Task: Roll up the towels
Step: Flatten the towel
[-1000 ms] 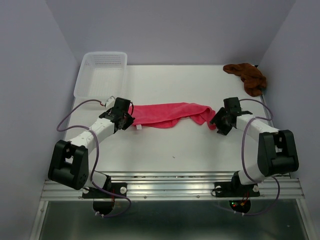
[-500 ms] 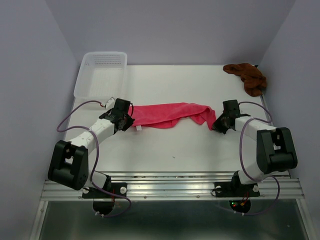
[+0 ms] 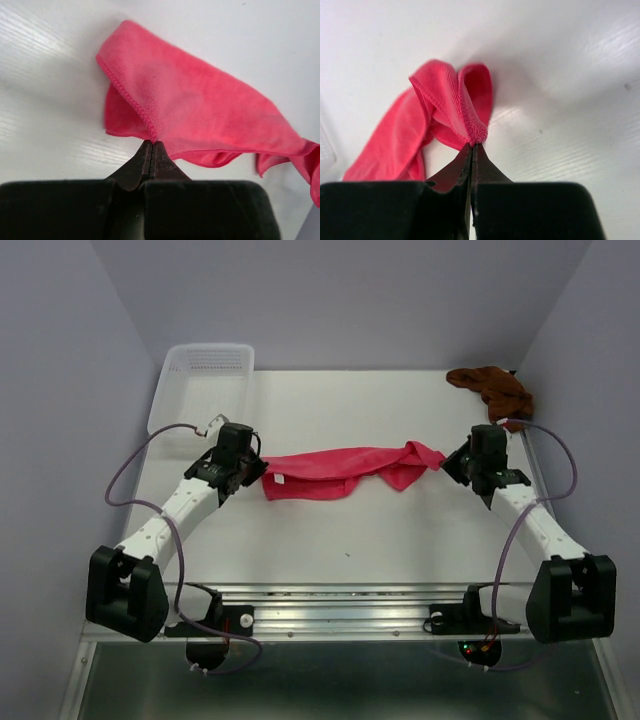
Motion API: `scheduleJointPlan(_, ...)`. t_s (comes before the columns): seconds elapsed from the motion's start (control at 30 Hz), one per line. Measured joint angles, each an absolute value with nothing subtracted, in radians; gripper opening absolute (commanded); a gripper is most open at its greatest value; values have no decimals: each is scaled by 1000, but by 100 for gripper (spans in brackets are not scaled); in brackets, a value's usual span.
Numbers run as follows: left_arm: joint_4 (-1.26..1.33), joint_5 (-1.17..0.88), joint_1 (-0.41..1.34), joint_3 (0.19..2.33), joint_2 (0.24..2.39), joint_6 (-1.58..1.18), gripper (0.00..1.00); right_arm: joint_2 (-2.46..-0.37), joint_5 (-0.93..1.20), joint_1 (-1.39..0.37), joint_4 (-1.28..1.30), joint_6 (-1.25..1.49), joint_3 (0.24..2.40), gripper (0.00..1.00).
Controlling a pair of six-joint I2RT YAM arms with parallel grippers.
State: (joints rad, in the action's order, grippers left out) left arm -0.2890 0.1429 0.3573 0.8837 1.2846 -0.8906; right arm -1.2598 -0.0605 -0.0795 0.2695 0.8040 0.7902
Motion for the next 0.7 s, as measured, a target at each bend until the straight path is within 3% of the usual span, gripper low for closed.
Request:
scheduleJointPlan(0.3, -366, 213, 323, 1114, 1125, -862, 0, -1052, -207, -49, 302, 720, 953, 1)
scheduleJointPlan(0.7, -459, 231, 323, 1173, 834, -867, 0, -785, -433, -46, 470, 583, 1141, 1)
